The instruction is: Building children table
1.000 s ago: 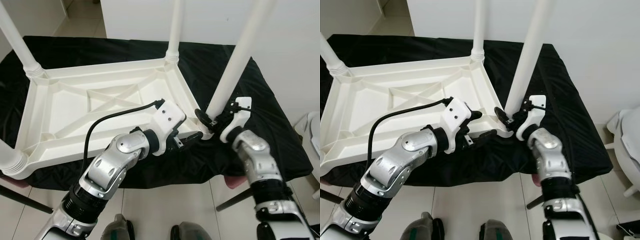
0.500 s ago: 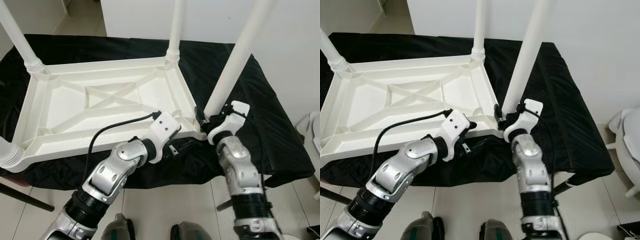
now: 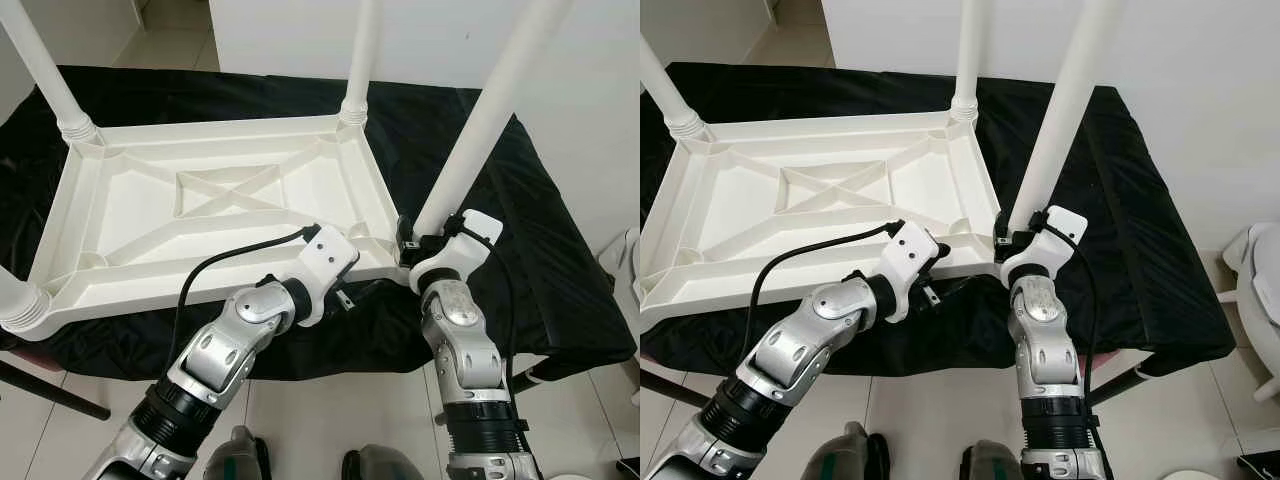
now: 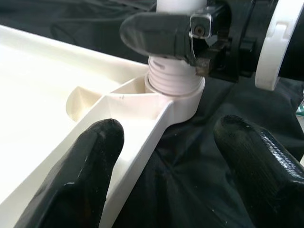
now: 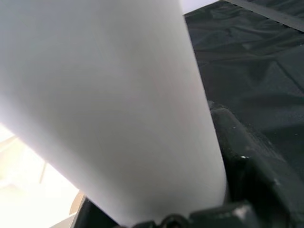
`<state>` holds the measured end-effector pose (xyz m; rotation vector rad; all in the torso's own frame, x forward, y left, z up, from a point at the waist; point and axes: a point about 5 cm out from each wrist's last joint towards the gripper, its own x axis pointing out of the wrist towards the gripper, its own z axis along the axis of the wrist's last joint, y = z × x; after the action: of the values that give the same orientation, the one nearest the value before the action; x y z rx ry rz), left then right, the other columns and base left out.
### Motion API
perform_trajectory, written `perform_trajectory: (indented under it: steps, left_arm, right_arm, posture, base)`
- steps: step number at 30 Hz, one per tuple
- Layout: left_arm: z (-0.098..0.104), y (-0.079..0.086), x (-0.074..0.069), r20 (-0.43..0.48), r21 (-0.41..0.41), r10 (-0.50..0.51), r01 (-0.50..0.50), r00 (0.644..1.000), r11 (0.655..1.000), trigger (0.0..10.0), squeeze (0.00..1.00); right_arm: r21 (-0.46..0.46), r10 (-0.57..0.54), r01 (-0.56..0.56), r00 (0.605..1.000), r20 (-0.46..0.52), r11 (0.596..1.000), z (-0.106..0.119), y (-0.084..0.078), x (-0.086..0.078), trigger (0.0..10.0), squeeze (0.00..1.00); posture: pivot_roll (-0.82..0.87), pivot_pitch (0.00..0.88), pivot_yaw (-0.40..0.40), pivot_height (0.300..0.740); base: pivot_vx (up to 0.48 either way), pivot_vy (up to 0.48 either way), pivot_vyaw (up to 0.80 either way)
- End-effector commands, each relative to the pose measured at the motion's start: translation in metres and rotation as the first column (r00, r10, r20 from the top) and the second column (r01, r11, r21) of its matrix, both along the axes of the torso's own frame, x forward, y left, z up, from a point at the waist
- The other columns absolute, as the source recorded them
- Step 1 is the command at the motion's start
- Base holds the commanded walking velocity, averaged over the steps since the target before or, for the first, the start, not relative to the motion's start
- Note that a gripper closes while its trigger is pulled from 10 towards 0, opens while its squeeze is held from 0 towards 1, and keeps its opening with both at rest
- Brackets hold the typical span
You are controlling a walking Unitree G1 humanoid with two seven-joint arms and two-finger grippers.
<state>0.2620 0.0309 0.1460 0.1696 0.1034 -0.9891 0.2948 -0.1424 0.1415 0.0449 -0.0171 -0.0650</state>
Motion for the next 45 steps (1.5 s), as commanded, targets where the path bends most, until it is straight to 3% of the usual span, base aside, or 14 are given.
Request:
perform_trajectory:
  steps: [1, 4, 5, 11, 15, 18, 19, 26, 30, 34, 35, 37, 38, 45]
  left_arm:
    - [-0.004, 0.002, 0.0, 0.003, 0.013, 0.011, -0.011, 1.0, 1.0, 10.0, 0.0]
    - [-0.003, 0.002, 0.001, 0.011, 0.01, 0.012, -0.012, 1.0, 1.0, 10.0, 0.0]
    - [-0.003, 0.002, 0.001, 0.012, 0.008, 0.013, -0.014, 1.0, 1.0, 10.0, 0.0]
    - [-0.002, 0.003, 0.001, 0.015, 0.004, 0.015, -0.015, 1.0, 1.0, 10.0, 0.0]
    - [-0.001, 0.004, 0.0, 0.016, 0.005, 0.015, -0.016, 1.0, 1.0, 10.0, 0.0]
    - [-0.001, 0.004, 0.0, 0.017, 0.004, 0.014, -0.014, 1.0, 1.0, 10.0, 0.0]
    - [0.0, 0.005, 0.0, 0.019, 0.004, 0.011, -0.011, 1.0, 1.0, 10.0, 0.0]
    - [0.002, 0.005, 0.002, 0.022, 0.004, 0.009, -0.009, 1.0, 1.0, 10.0, 0.0]
    - [0.004, 0.004, 0.003, 0.029, 0.004, -0.003, 0.003, 1.0, 1.0, 10.0, 0.0]
    - [0.005, 0.003, 0.003, 0.03, 0.004, -0.01, 0.01, 1.0, 1.0, 10.0, 0.0]
    - [0.006, 0.003, 0.004, 0.03, 0.004, -0.01, 0.01, 0.999, 1.0, 10.0, 0.0]
    - [0.006, 0.003, 0.004, 0.03, 0.005, -0.011, 0.011, 0.999, 1.0, 10.0, 0.0]
    - [0.006, 0.003, 0.004, 0.032, 0.006, -0.01, 0.01, 0.999, 1.0, 10.0, 0.0]
    - [0.007, 0.004, 0.004, 0.033, 0.003, -0.006, 0.006, 0.999, 1.0, 10.0, 0.0]
  right_arm:
    - [0.034, -0.005, 0.006, 0.999, -0.036, 0.999, -0.006, -0.007, 0.001, 10.0, 0.0]
    - [0.033, 0.031, -0.03, 0.999, -0.039, 0.999, -0.006, -0.007, 0.002, 10.0, 0.03]
    - [0.035, 0.051, -0.049, 0.998, -0.041, 0.998, -0.006, -0.007, 0.001, 10.0, 1.0]
    - [0.073, 0.191, -0.188, 0.981, -0.041, 0.98, -0.008, -0.008, 0.0, 10.0, 1.0]
    - [0.036, 0.269, -0.268, 0.963, -0.02, 0.963, -0.003, -0.017, 0.001, 10.0, 1.0]
    - [-0.002, 0.382, -0.382, 0.924, -0.023, 0.924, 0.001, -0.018, 0.0, 10.0, 1.0]
    - [-0.071, 0.498, -0.5, 0.866, -0.042, 0.863, 0.002, -0.022, -0.002, 10.0, 0.0]
    - [-0.129, 0.584, -0.589, 0.808, -0.076, 0.798, 0.001, -0.031, 0.002, 10.0, 0.0]
    - [-0.198, 0.663, -0.667, 0.743, -0.094, 0.718, 0.003, -0.033, 0.016, 10.0, 0.0]
    - [-0.226, 0.681, -0.683, 0.726, -0.1, 0.695, 0.002, -0.033, 0.026, 10.0, 0.0]
    - [-0.226, 0.682, -0.685, 0.724, -0.104, 0.692, 0.002, -0.034, 0.029, 6.7, 0.0]
    - [-0.224, 0.683, -0.687, 0.722, -0.107, 0.692, 0.001, -0.034, 0.03, 6.7, 0.0]
    - [-0.223, 0.688, -0.693, 0.717, -0.111, 0.686, 0.0, -0.034, 0.032, 0.0, 0.0]
    - [-0.214, 0.714, -0.718, 0.691, -0.112, 0.662, -0.006, -0.036, 0.032, 0.0, 0.0]
  posture:
    - [-0.16, 0.0, -0.008, 0.74]
    - [-0.16, 0.0, -0.009, 0.74]
    - [-0.16, 0.0, -0.01, 0.74]
    - [-0.16, 0.0, -0.01, 0.74]
    - [-0.16, 0.003, -0.009, 0.74]
    - [-0.16, 0.008, -0.006, 0.74]
    - [-0.17, 0.014, -0.003, 0.74]
    - [-0.17, 0.018, 0.007, 0.74]
    - [-0.18, 0.018, 0.019, 0.74]
    - [-0.17, 0.017, 0.02, 0.74]
    - [-0.17, 0.016, 0.017, 0.74]
    - [-0.17, 0.016, 0.017, 0.74]
    - [-0.16, 0.016, 0.015, 0.74]
    - [-0.16, 0.017, 0.016, 0.74]
  base:
    - [0.0, 0.0, 0.0]
    - [0.0, 0.0, 0.0]
    - [0.0, 0.0, 0.0]
    - [0.0, 0.0, 0.0]
    - [0.0, 0.0, 0.0]
    - [0.0, 0.0, 0.0]
    - [0.0, 0.0, 0.0]
    - [0.0, 0.0, 0.0]
    - [0.0, 0.0, 0.0]
    - [0.0, 0.0, 0.0]
    - [0.0, 0.0, 0.0]
    - [0.0, 0.0, 0.0]
    - [0.0, 0.0, 0.0]
    - [0.0, 0.0, 0.0]
